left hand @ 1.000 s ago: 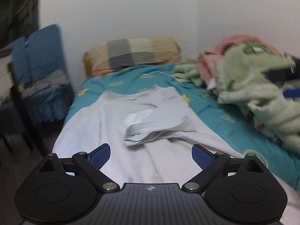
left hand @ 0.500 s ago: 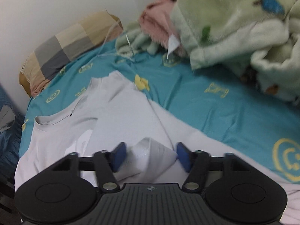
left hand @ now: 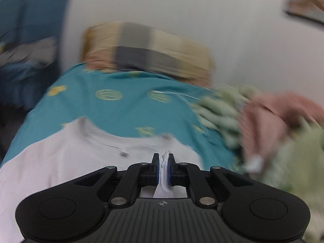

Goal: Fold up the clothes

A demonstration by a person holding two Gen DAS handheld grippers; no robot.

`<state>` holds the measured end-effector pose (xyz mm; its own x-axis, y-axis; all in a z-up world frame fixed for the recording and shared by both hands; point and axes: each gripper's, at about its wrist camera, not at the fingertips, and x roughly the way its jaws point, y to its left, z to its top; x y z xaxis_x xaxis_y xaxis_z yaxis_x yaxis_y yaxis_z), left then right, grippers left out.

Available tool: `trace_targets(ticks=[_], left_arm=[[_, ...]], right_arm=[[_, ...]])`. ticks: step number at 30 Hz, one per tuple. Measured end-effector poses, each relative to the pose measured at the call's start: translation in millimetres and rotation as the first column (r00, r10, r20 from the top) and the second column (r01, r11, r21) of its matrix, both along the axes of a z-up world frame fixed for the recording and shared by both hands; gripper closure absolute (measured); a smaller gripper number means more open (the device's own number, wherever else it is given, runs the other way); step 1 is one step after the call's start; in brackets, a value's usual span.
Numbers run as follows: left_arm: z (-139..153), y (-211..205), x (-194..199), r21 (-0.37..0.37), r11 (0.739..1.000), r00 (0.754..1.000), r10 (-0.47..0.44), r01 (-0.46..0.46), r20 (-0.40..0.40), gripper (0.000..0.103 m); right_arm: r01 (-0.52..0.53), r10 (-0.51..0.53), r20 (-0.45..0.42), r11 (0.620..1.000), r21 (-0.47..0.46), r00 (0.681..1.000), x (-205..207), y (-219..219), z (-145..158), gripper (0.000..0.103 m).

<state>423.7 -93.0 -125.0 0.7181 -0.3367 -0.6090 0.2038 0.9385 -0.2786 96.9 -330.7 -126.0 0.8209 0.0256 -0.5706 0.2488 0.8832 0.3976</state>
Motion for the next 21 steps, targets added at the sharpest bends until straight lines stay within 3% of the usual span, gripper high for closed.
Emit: trace_targets(ticks=[2, 5, 7, 9, 12, 17, 21], left_arm=[[-16, 9, 23, 0.037, 0.995, 0.994, 0.096, -0.094, -0.049, 0.095], [-47, 16, 42, 0.119, 0.983, 0.979, 0.157, -0.142, -0.128, 0.095], [-61, 22, 43, 0.133, 0.983, 0.977, 0.146, -0.125, -0.156, 0.089], [-65, 25, 37, 0.142, 0.984, 0.985, 0.121, -0.103, -0.125, 0.085], [-55, 25, 26, 0.17, 0.982, 0.987, 0.104, -0.082, -0.124, 0.056], [-10, 25, -36, 0.191, 0.981, 0.996, 0.033, -0.018, -0.079, 0.046], [32, 30, -117, 0.191, 0.981, 1.0, -0.007, 0.011, -0.021, 0.039]], right_arm=[[-0.003, 0.003, -0.015, 1.0, -0.008, 1.0, 3, 1, -4, 0.024], [-0.009, 0.008, -0.03, 1.0, -0.017, 1.0, 8, 2, -8, 0.024], [-0.014, 0.013, -0.034, 1.0, -0.021, 0.999, 11, 2, -11, 0.024], [-0.025, 0.024, -0.036, 0.999, -0.023, 0.999, 14, 3, -14, 0.024], [-0.05, 0.05, -0.033, 0.999, -0.015, 0.998, 18, 5, -17, 0.024], [-0.113, 0.113, -0.009, 0.994, -0.007, 0.994, 20, 12, -14, 0.024], [-0.145, 0.145, 0.025, 0.989, -0.008, 0.989, 15, 16, -5, 0.024]])
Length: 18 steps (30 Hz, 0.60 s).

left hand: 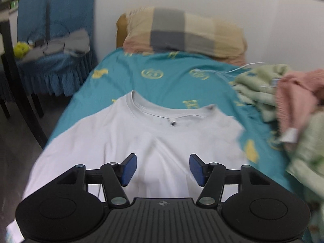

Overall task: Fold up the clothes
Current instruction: 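Open the left gripper and withdraw from the folded sleeve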

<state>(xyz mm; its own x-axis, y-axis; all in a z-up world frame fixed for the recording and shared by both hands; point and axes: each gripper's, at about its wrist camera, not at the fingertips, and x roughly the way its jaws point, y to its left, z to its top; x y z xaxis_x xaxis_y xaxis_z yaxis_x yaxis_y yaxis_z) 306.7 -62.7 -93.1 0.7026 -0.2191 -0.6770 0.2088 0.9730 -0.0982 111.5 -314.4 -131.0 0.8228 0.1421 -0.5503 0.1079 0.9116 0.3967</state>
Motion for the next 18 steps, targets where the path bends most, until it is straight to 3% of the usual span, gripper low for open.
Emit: trace_targets(ticks=[4, 11, 14, 18], left_arm=[[28, 7, -95, 0.002, 1.0, 0.999, -0.031, 0.031, 0.014, 0.037], [28, 25, -236, -0.043, 0.998, 0.999, -0.037, 0.036, -0.035, 0.037], [18, 35, -268, -0.095, 0.995, 0.997, -0.026, 0.019, -0.071, 0.037], [2, 41, -294, -0.057, 0.998, 0.995, -0.035, 0.03, -0.097, 0.038]], right_arm=[[-0.015, 0.015, 0.025, 1.0, 0.006, 1.0, -10, 2, 11, 0.024], [-0.043, 0.046, 0.071, 0.998, -0.041, 0.996, -42, 14, 40, 0.024], [-0.051, 0.056, 0.086, 0.997, -0.056, 0.995, -63, 21, 55, 0.024], [-0.041, 0.045, 0.073, 0.997, -0.06, 0.996, -92, 27, 69, 0.024]])
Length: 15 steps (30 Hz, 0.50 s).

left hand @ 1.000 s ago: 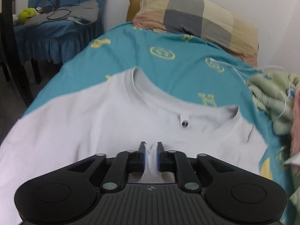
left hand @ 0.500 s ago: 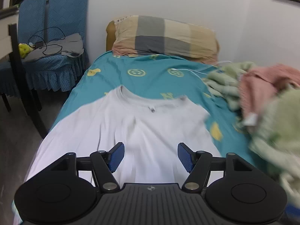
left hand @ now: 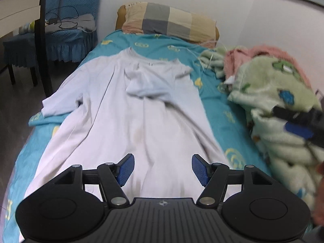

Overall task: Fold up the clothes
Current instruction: 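Open the left gripper and withdraw from the folded sleeve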

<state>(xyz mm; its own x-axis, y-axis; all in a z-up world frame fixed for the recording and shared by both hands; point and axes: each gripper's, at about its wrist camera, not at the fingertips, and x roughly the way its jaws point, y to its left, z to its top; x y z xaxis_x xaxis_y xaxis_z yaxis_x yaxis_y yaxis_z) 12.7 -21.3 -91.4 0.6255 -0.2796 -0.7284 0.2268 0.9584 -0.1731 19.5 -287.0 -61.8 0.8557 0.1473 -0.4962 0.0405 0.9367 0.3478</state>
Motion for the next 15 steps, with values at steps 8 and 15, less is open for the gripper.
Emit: trace_targets(ticks=[8, 15], left_arm=[[-72, -22, 3, 0.222, 0.972, 0.98, -0.028, 0.072, -0.199, 0.04], [-57, -37, -10, 0.278, 0.954, 0.987, -0.075, 0.112, -0.141, 0.04]], right_arm=[[0.157, -0.157, 0.005, 0.988, 0.01, 0.988, -47, -29, 0, 0.024], [0.209, -0.21, 0.005, 0.976, 0.057, 0.978, -40, -52, -8, 0.024]])
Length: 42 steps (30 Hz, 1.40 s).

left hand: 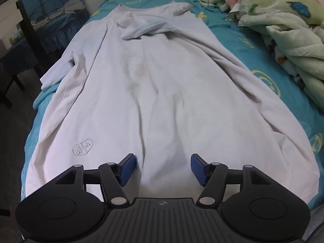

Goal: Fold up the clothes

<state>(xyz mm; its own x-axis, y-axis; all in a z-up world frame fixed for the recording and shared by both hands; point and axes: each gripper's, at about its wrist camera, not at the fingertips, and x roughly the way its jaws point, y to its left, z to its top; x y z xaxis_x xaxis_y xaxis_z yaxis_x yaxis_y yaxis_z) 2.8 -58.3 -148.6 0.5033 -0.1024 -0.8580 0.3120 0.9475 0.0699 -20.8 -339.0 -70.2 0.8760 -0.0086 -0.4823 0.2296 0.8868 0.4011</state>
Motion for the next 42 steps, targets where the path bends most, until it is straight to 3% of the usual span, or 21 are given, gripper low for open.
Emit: trace_targets(ticks=[4, 7, 10, 12, 16, 18, 21, 22, 26, 30, 33, 34, 35, 38, 41, 42], left_arm=[[37, -27, -14, -0.146, 0.987, 0.995, -0.061, 0.072, 0.08, 0.04], [55, -64, -35, -0.242, 0.951, 0.979, -0.17, 0.193, 0.113, 0.04], [45, -101, -47, -0.287, 0.921, 0.965, -0.259, 0.262, 0.05, 0.043], [30, -121, -50, -0.28, 0.916, 0.954, -0.299, 0.286, -0.002, 0.047], [1, -138, -44, -0.209, 0.934, 0.946, -0.313, 0.291, -0.081, 0.05], [-9, -136, -38, -0.202, 0.937, 0.946, -0.308, 0.284, -0.099, 0.058], [-11, -128, -31, -0.205, 0.941, 0.952, -0.291, 0.268, -0.092, 0.091], [-8, -125, -28, -0.22, 0.941, 0.954, -0.283, 0.257, -0.098, 0.097], [17, -100, -20, -0.334, 0.919, 0.958, -0.262, 0.211, -0.116, 0.098], [57, -54, -11, -0.495, 0.855, 0.956, -0.256, 0.155, -0.144, 0.099], [70, -7, 4, -0.591, 0.805, 0.951, -0.211, 0.038, -0.226, 0.099], [71, 8, 8, -0.601, 0.8, 0.95, -0.188, 0.002, -0.248, 0.099], [70, 22, 12, -0.59, 0.807, 0.954, -0.158, -0.024, -0.255, 0.099], [54, 54, 20, -0.496, 0.862, 0.956, -0.055, -0.1, -0.288, 0.099], [24, 68, 24, -0.376, 0.916, 0.938, 0.006, -0.144, -0.345, 0.098], [16, 71, 25, -0.356, 0.921, 0.93, 0.021, -0.161, -0.367, 0.098]], right_arm=[[0.032, -0.032, 0.011, 0.999, 0.011, 0.999, -4, -8, -1, 0.024], [0.065, -0.065, 0.044, 0.998, 0.009, 0.997, -11, -15, 3, 0.024], [0.09, -0.092, 0.068, 0.996, 0.028, 0.993, -15, -26, 4, 0.024], [0.103, -0.105, 0.07, 0.994, 0.034, 0.992, -16, -32, 3, 0.024], [0.119, -0.122, 0.066, 0.992, 0.052, 0.99, -17, -41, 0, 0.024], [0.118, -0.122, 0.058, 0.991, 0.06, 0.991, -16, -42, -2, 0.024], [0.107, -0.109, 0.051, 0.993, 0.05, 0.993, -11, -40, -5, 0.024], [0.104, -0.106, 0.046, 0.994, 0.046, 0.993, -9, -40, -6, 0.024], [0.102, -0.103, 0.015, 0.994, 0.047, 0.995, -3, -39, -12, 0.024], [0.099, -0.1, 0.004, 0.994, 0.053, 0.995, -4, -39, -14, 0.024], [0.088, -0.087, -0.013, 0.995, 0.044, 0.996, 0, -35, -15, 0.024], [0.081, -0.08, -0.022, 0.996, 0.041, 0.997, 1, -33, -16, 0.024], [0.073, -0.072, -0.03, 0.997, 0.039, 0.997, 3, -30, -17, 0.024], [0.04, -0.038, -0.063, 0.999, 0.034, 0.997, 9, -22, -20, 0.024], [-0.009, 0.014, -0.109, 0.999, 0.05, 0.994, 17, -11, -27, 0.024], [-0.025, 0.032, -0.125, 0.998, 0.058, 0.992, 19, -7, -29, 0.024]])
